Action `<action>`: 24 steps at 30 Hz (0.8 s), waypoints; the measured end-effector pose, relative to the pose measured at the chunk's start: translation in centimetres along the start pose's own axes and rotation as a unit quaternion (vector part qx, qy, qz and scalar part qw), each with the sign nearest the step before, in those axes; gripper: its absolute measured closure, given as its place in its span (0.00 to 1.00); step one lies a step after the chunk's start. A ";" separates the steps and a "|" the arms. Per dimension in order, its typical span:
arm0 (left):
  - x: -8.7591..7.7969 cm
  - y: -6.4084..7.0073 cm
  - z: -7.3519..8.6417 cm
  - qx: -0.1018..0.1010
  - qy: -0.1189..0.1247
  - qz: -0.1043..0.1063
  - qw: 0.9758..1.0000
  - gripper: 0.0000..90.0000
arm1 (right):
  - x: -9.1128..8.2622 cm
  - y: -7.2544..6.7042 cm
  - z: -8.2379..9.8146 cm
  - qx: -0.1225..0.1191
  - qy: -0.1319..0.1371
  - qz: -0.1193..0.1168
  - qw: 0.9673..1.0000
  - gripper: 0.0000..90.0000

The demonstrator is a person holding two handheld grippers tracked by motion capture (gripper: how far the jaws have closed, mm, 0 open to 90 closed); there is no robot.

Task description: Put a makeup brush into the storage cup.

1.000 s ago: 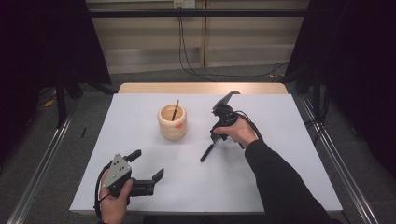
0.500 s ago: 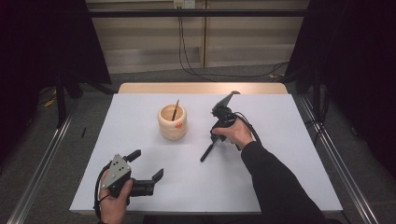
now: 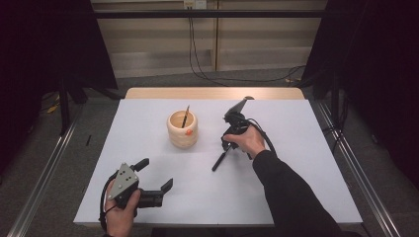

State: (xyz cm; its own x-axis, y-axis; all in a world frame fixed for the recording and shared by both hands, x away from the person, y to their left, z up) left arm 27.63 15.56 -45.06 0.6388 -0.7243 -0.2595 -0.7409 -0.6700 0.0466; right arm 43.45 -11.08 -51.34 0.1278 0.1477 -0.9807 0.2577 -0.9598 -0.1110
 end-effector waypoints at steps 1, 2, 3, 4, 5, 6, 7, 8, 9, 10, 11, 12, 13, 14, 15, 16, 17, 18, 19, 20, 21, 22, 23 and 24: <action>0.0 0.0 0.0 -0.002 0.003 0.000 1.000 0.01 | 0.1 -0.1 0.0 -0.001 0.000 -0.001 1.000 0.52; 0.0 0.0 0.0 0.002 0.000 0.000 1.000 0.01 | 0.2 -0.1 0.0 -0.003 -0.002 0.002 1.000 0.53; 0.0 0.0 0.0 0.001 0.000 0.002 1.000 0.01 | 0.3 0.0 0.0 -0.006 -0.002 0.005 1.000 0.56; 0.0 0.0 0.0 -0.001 0.001 0.001 1.000 0.01 | 0.5 0.1 0.1 -0.008 -0.006 0.015 1.000 0.60; -0.1 0.0 0.0 0.002 -0.001 0.001 1.000 0.01 | 0.5 0.1 0.2 -0.011 -0.006 0.021 1.000 0.62; -0.1 -0.1 0.0 0.002 -0.001 0.001 1.000 0.01 | 0.5 0.1 0.2 -0.013 -0.004 0.023 1.000 0.63; 0.0 -0.1 0.0 0.000 0.001 0.000 1.000 0.01 | 0.5 0.1 0.2 -0.016 -0.005 0.024 1.000 0.66; -0.1 -0.1 0.0 0.001 -0.001 0.001 1.000 0.01 | 0.5 0.2 0.2 -0.017 -0.007 0.027 0.999 0.69; 0.0 -0.1 0.0 0.001 -0.001 0.001 1.000 0.01 | 0.5 0.3 0.3 -0.014 -0.007 0.028 0.999 0.71; 0.0 -0.1 0.1 0.001 -0.002 0.000 1.000 0.01 | 0.5 0.4 0.3 -0.017 -0.005 0.032 0.999 0.74; 0.0 -0.1 0.1 0.001 -0.002 0.000 1.000 0.01 | 0.5 0.5 0.3 -0.020 -0.004 0.038 0.999 0.78; 0.0 -0.1 0.0 0.001 -0.002 0.000 1.000 0.01 | 0.5 0.5 0.3 -0.022 -0.003 0.042 0.999 0.79; 0.0 -0.1 0.1 0.001 -0.003 0.000 1.000 0.01 | 0.5 0.6 0.3 -0.027 -0.001 0.046 0.999 0.82; 0.0 -0.1 0.1 0.003 -0.004 0.000 1.000 0.01 | 0.5 0.6 0.3 -0.032 0.003 0.050 0.998 0.83; 0.0 -0.1 0.1 0.004 -0.004 0.000 1.000 0.01 | 0.5 0.6 0.3 -0.034 0.005 0.051 0.998 0.85; 0.0 -0.1 0.1 0.004 -0.006 0.000 1.000 0.01 | 0.5 0.7 0.4 -0.037 0.005 0.054 0.998 0.85; 0.0 -0.1 0.1 0.001 -0.005 0.000 1.000 0.01 | 0.5 0.6 0.4 -0.038 0.006 0.052 0.998 0.85; 0.0 -0.1 0.1 0.001 -0.005 0.000 1.000 0.01 | 0.5 0.6 0.5 -0.039 0.006 0.052 0.998 0.86; 0.0 -0.1 0.1 0.001 -0.005 0.000 1.000 0.01 | 0.5 0.7 0.5 -0.040 0.006 0.053 0.998 0.86; 0.0 -0.1 0.1 0.003 -0.005 0.000 1.000 0.01 | 0.5 0.6 0.5 -0.042 0.008 0.053 0.998 0.86; 0.0 -0.1 0.1 0.004 -0.005 0.000 1.000 0.01 | 0.5 0.6 0.4 -0.044 0.008 0.052 0.998 0.86; 0.0 -0.1 0.1 -0.001 -0.002 0.000 1.000 0.01 | 0.5 0.6 0.5 -0.048 0.008 0.052 0.997 0.86; 0.0 -0.1 0.1 -0.001 -0.003 0.000 1.000 0.01 | 0.5 0.6 0.4 -0.047 0.009 0.050 0.998 0.86; 0.0 -0.1 0.1 -0.001 -0.002 0.000 1.000 0.01 | 0.5 0.7 0.5 -0.045 0.007 0.051 0.998 0.86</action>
Point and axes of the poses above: each handheld gripper's, and its own axes: x roughly forward along the jaws, z roughly out of its underside, y roughly to its right, the point moved 7 cm from there along x, roughly forward along the jaws, and after that the axes turned 4 degrees about z, right-handed, at the moved point
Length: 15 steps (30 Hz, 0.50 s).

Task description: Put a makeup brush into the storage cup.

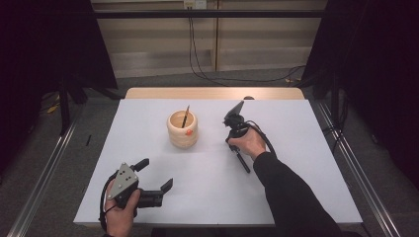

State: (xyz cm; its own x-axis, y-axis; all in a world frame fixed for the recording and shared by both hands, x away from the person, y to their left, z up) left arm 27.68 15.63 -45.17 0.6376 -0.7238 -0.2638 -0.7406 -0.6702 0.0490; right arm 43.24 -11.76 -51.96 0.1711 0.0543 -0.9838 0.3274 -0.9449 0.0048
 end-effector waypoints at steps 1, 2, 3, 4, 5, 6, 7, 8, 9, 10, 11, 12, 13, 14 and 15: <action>0.0 0.0 0.0 -0.001 0.001 0.000 1.000 0.01 | 0.0 0.0 0.0 -0.001 0.000 -0.002 1.000 0.86; 0.0 0.0 0.0 -0.001 0.001 0.001 1.000 0.01 | 0.0 0.1 0.0 -0.005 0.003 -0.005 1.000 0.86; -0.1 0.0 0.0 -0.001 0.001 0.000 1.000 0.01 | 0.0 0.1 0.0 -0.006 0.003 -0.007 1.000 0.86; -0.1 -0.1 0.0 0.000 0.001 -0.001 1.000 0.01 | 0.0 0.2 0.1 -0.004 0.003 -0.012 1.000 0.86; -0.1 -0.1 0.0 -0.002 0.002 -0.001 1.000 0.01 | 0.0 0.2 0.1 -0.002 0.005 -0.016 1.000 0.86; -0.2 -0.2 0.0 0.000 -0.001 -0.002 1.000 0.01 | -0.1 0.3 0.1 -0.002 0.005 -0.018 1.000 0.86; -0.2 -0.2 0.0 -0.002 0.000 -0.003 1.000 0.01 | -0.1 0.4 0.1 -0.003 0.005 -0.022 1.000 0.86; -0.2 -0.2 0.0 -0.001 0.000 -0.003 1.000 0.01 | -0.1 0.4 0.2 -0.002 0.006 -0.023 1.000 0.86; -0.2 -0.2 0.0 -0.001 0.000 -0.002 1.000 0.01 | -0.1 0.5 0.2 -0.007 0.009 -0.025 1.000 0.86; -0.1 -0.1 0.0 -0.003 0.002 -0.001 1.000 0.01 | -0.2 0.5 0.2 -0.002 0.008 -0.025 1.000 0.86; -0.1 0.0 0.0 -0.004 0.002 0.000 1.000 0.01 | -0.3 0.6 0.2 -0.003 0.011 -0.028 1.000 0.86; -0.1 0.0 0.0 -0.003 0.001 -0.001 1.000 0.01 | -0.4 0.6 0.2 -0.002 0.013 -0.028 1.000 0.86; -0.1 -0.1 0.0 -0.003 0.001 -0.001 1.000 0.01 | -0.6 0.7 0.1 -0.005 0.018 -0.032 0.999 0.86; -0.1 -0.1 0.0 -0.004 0.002 -0.001 1.000 0.01 | -0.7 0.9 0.1 -0.006 0.022 -0.034 0.999 0.86; -0.2 -0.1 0.0 -0.002 0.000 -0.002 1.000 0.01 | -0.8 0.9 0.1 -0.004 0.021 -0.034 0.999 0.86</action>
Point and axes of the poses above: each handheld gripper's, and its own axes: x roughly forward along the jaws, z roughly out of its underside, y roughly to its right, the point moved 7 cm from there along x, roughly forward along the jaws, and after that the axes turned 4 degrees about z, right-handed, at the moved point
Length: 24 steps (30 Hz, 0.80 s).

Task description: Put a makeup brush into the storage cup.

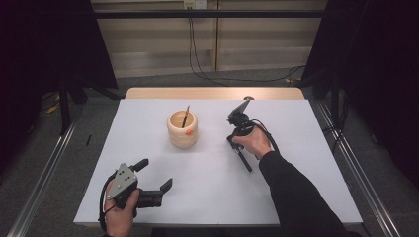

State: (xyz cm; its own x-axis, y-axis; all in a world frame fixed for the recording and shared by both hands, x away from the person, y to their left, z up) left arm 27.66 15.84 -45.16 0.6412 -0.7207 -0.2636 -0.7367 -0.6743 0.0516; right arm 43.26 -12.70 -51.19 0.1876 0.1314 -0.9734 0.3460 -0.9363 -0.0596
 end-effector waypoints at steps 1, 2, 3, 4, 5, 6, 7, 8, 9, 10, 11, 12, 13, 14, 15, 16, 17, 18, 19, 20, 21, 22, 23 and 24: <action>0.0 0.0 0.0 -0.001 0.000 0.000 1.000 0.01 | 0.0 0.1 0.0 -0.001 0.005 -0.002 1.000 0.86; 0.0 0.0 0.0 -0.001 0.000 0.000 1.000 0.01 | -0.1 0.1 0.0 -0.001 0.005 -0.007 1.000 0.86; 0.0 0.0 0.0 0.000 0.000 0.000 1.000 0.01 | -0.2 0.1 0.0 0.002 0.006 -0.008 1.000 0.86; 0.0 0.0 0.0 -0.001 0.001 0.000 1.000 0.01 | -0.3 0.2 0.0 0.001 0.010 -0.007 1.000 0.86; 0.0 0.0 0.0 -0.001 0.002 0.000 1.000 0.01 | -0.4 0.2 -0.1 0.002 0.013 -0.010 1.000 0.86; 0.0 0.0 0.0 -0.001 0.002 0.000 1.000 0.01 | -0.5 0.1 -0.1 0.001 0.015 -0.014 1.000 0.86; 0.0 0.0 0.0 -0.001 0.002 0.000 1.000 0.01 | -0.6 0.2 -0.1 -0.001 0.024 -0.014 1.000 0.86; 0.0 0.0 0.0 -0.001 0.002 0.000 1.000 0.01 | -0.9 0.2 -0.1 0.001 0.024 -0.013 1.000 0.86; 0.0 0.0 0.0 -0.001 0.001 0.000 1.000 0.01 | -1.0 0.2 -0.2 -0.001 0.030 -0.017 0.999 0.86; 0.0 0.0 0.0 -0.001 0.001 0.000 1.000 0.01 | -1.2 0.2 -0.2 -0.004 0.036 -0.018 0.999 0.86; 0.0 0.0 0.0 -0.002 0.002 0.000 1.000 0.01 | -1.4 0.3 -0.2 -0.001 0.035 -0.017 0.999 0.86; 0.0 0.1 0.0 -0.003 0.003 0.000 1.000 0.01 | -1.4 0.3 -0.3 0.001 0.045 -0.025 0.999 0.86; 0.0 0.1 0.0 -0.003 0.003 0.000 1.000 0.01 | -1.6 0.3 -0.3 -0.002 0.052 -0.027 0.998 0.86; 0.0 0.1 -0.1 -0.003 0.004 -0.001 1.000 0.01 | -1.8 0.3 -0.3 -0.002 0.054 -0.025 0.998 0.86; 0.0 0.0 -0.1 -0.003 0.006 0.001 1.000 0.01 | -1.9 0.3 -0.4 -0.001 0.061 -0.029 0.998 0.86; -0.1 0.0 -0.1 -0.005 0.006 -0.001 1.000 0.01 | -2.1 0.3 -0.4 -0.005 0.061 -0.029 0.998 0.86; -0.1 0.0 -0.1 -0.006 0.006 0.000 1.000 0.01 | -2.2 0.3 -0.4 -0.005 0.065 -0.030 0.997 0.86; -0.1 0.0 -0.1 -0.007 0.007 0.001 1.000 0.01 | -2.4 0.3 -0.5 -0.004 0.074 -0.027 0.997 0.86; -0.1 -0.1 -0.1 -0.007 0.007 0.000 1.000 0.01 | -2.6 0.3 -0.5 -0.006 0.075 -0.029 0.997 0.86; -0.1 0.0 -0.1 -0.008 0.008 0.001 1.000 0.01 | -2.8 0.4 -0.5 -0.004 0.081 -0.030 0.996 0.86; -0.1 0.0 -0.1 -0.007 0.007 0.001 1.000 0.01 | -2.9 0.4 -0.5 -0.006 0.088 -0.029 0.996 0.86; -0.1 -0.1 -0.1 -0.007 0.008 0.001 1.000 0.01 | -3.1 0.4 -0.5 -0.007 0.096 -0.028 0.995 0.86; -0.1 -0.1 -0.1 -0.008 0.008 0.001 1.000 0.01 | -3.3 0.4 -0.5 -0.008 0.101 -0.027 0.995 0.86; -0.1 -0.1 -0.1 -0.008 0.008 0.002 1.000 0.01 | -3.4 0.4 -0.5 -0.011 0.106 -0.026 0.994 0.86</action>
Point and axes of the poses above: each handheld gripper's, and its own axes: x roughly forward along the jaws, z roughly out of its underside, y roughly to its right, the point moved 7 cm from there along x, roughly forward along the jaws, and after that the axes turned 4 degrees about z, right-handed, at the moved point
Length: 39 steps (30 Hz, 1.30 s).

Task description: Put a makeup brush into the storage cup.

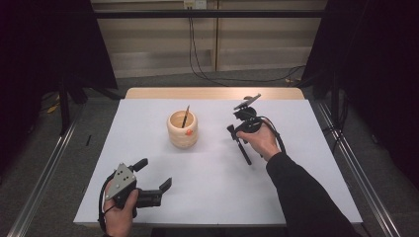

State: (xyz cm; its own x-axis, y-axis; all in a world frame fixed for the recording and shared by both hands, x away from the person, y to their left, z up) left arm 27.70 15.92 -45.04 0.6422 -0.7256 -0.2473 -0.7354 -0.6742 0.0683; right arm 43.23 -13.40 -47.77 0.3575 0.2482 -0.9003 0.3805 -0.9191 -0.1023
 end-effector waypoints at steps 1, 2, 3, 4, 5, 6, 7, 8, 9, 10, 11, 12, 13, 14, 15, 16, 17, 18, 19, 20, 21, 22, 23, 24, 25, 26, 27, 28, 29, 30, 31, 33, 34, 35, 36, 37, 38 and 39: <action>0.0 0.0 0.0 0.000 -0.001 -0.003 1.000 0.01 | -0.1 0.0 0.0 -0.001 0.009 -0.001 1.000 0.86; 0.0 0.0 0.0 0.000 -0.001 -0.003 1.000 0.01 | -0.2 -0.1 0.0 0.002 0.015 -0.006 1.000 0.86; 0.0 0.0 0.0 0.000 0.000 -0.003 1.000 0.01 | -0.3 0.0 0.0 -0.002 0.017 -0.004 1.000 0.86; 0.0 0.0 0.0 0.000 0.001 -0.001 1.000 0.01 | -0.4 0.1 -0.1 -0.005 0.027 -0.004 1.000 0.86; 0.0 0.0 0.0 0.000 0.000 0.000 1.000 0.01 | -0.6 0.1 -0.1 -0.004 0.033 -0.008 0.999 0.86; 0.0 0.0 0.0 -0.001 -0.001 -0.002 1.000 0.01 | -0.7 0.1 -0.1 -0.008 0.040 -0.012 0.999 0.86; 0.0 0.0 0.0 -0.002 0.001 0.001 1.000 0.01 | -0.8 0.2 -0.1 -0.011 0.045 -0.012 0.999 0.86; 0.0 0.0 0.0 -0.001 0.000 -0.003 1.000 0.01 | -1.0 0.2 -0.1 -0.013 0.051 -0.014 0.999 0.86; 0.0 0.0 0.0 0.000 -0.001 -0.003 1.000 0.01 | -1.2 0.1 -0.2 -0.007 0.060 -0.017 0.998 0.86; 0.0 0.1 0.0 0.001 0.000 0.000 1.000 0.01 | -1.3 0.2 -0.2 -0.014 0.066 -0.018 0.998 0.86; 0.0 0.1 0.0 0.001 -0.001 -0.001 1.000 0.01 | -1.4 0.0 -0.2 -0.009 0.071 -0.019 0.997 0.86; 0.0 0.1 0.0 0.000 -0.001 0.000 1.000 0.01 | -1.5 0.0 -0.3 -0.012 0.078 -0.021 0.997 0.86; 0.0 0.1 0.0 0.001 -0.002 -0.003 1.000 0.01 | -1.7 0.0 -0.2 -0.009 0.081 -0.022 0.996 0.86; 0.0 0.1 0.0 0.001 -0.002 -0.002 1.000 0.01 | -1.7 0.0 -0.3 -0.016 0.094 -0.023 0.995 0.86; 0.0 0.0 0.0 0.003 -0.003 -0.005 1.000 0.01 | -1.8 0.0 -0.3 -0.019 0.100 -0.023 0.995 0.86; 0.0 0.0 0.0 0.001 -0.001 -0.001 1.000 0.01 | -2.0 0.0 -0.3 -0.020 0.107 -0.028 0.994 0.86; 0.0 0.0 0.0 0.000 -0.002 -0.003 1.000 0.01 | -2.1 -0.1 -0.4 -0.026 0.117 -0.031 0.992 0.86; 0.0 0.0 0.0 0.000 -0.001 -0.002 1.000 0.01 | -2.2 -0.1 -0.4 -0.025 0.120 -0.028 0.992 0.86; 0.0 0.0 0.0 0.001 0.000 0.001 1.000 0.01 | -2.4 -0.2 -0.4 -0.030 0.126 -0.033 0.991 0.86; 0.0 0.0 0.0 0.001 0.001 0.003 1.000 0.01 | -2.6 -0.3 -0.3 -0.030 0.135 -0.037 0.990 0.86; 0.0 0.0 0.0 0.001 -0.001 -0.004 1.000 0.01 | -2.7 -0.3 -0.3 -0.031 0.140 -0.036 0.989 0.86; 0.0 0.0 0.0 0.001 -0.001 -0.003 1.000 0.01 | -2.7 -0.3 -0.3 -0.034 0.150 -0.041 0.987 0.86; 0.0 0.0 0.0 0.001 0.000 -0.002 1.000 0.01 | -2.8 -0.3 -0.3 -0.035 0.154 -0.041 0.987 0.86; 0.0 0.0 0.0 0.001 0.000 -0.001 1.000 0.01 | -2.9 -0.4 -0.2 -0.033 0.157 -0.044 0.986 0.86; 0.0 0.0 0.0 0.000 0.000 -0.001 1.000 0.01 | -3.0 -0.3 -0.2 -0.036 0.167 -0.045 0.984 0.86; 0.0 0.0 0.0 0.000 0.000 -0.001 1.000 0.01 | -3.1 -0.3 -0.2 -0.040 0.178 -0.046 0.982 0.86; 0.0 0.0 0.0 0.000 0.000 -0.001 1.000 0.01 | -3.2 -0.2 -0.2 -0.040 0.183 -0.048 0.981 0.86; 0.0 0.0 0.0 0.000 0.000 -0.001 1.000 0.01 | -3.3 -0.2 -0.2 -0.039 0.190 -0.050 0.980 0.86; 0.0 0.0 0.0 0.001 0.000 -0.001 1.000 0.01 | -3.5 -0.2 -0.2 -0.040 0.197 -0.053 0.978 0.86; 0.0 0.0 0.0 0.001 0.000 -0.002 1.000 0.01 | -3.6 -0.2 -0.2 -0.039 0.204 -0.055 0.977 0.86; 0.0 0.0 0.0 0.001 0.000 0.000 1.000 0.01 | -3.8 -0.2 -0.2 -0.038 0.207 -0.055 0.976 0.86; 0.0 0.0 0.0 0.001 0.000 -0.002 1.000 0.01 | -4.1 -0.2 -0.2 -0.041 0.220 -0.059 0.973 0.86; 0.0 0.0 -0.1 0.001 0.001 0.002 1.000 0.01 | -4.2 -0.2 -0.1 -0.042 0.226 -0.061 0.971 0.86; 0.0 0.0 0.0 0.001 0.001 0.002 1.000 0.01 | -4.3 -0.3 -0.1 -0.041 0.233 -0.063 0.969 0.86; 0.0 0.0 0.0 0.002 0.001 0.002 1.000 0.01 | -4.4 -0.3 -0.1 -0.042 0.238 -0.065 0.968 0.86; 0.0 0.0 0.0 0.001 0.000 -0.001 1.000 0.01 | -4.5 -0.2 -0.1 -0.040 0.245 -0.064 0.967 0.86; 0.0 0.0 0.0 0.001 -0.001 -0.002 1.000 0.01 | -4.6 -0.1 0.0 -0.040 0.251 -0.063 0.965 0.86; 0.0 0.0 0.0 0.001 -0.001 -0.002 1.000 0.01 | -4.7 -0.1 0.0 -0.041 0.258 -0.064 0.963 0.86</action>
State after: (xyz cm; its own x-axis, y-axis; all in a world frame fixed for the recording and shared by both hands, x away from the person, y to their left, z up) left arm 27.71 15.97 -45.00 0.6452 -0.7225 -0.2486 -0.7330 -0.6770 0.0652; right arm 41.53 -14.49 -43.50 0.6715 0.4959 -0.5506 0.5074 -0.8493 -0.1461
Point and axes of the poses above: each handheld gripper's, and its own axes: x roughly forward along the jaws, z roughly out of its underside, y roughly to its right, the point moved 7 cm from there along x, roughly forward along the jaws, and after that the axes turned 4 degrees about z, right-handed, at the moved point
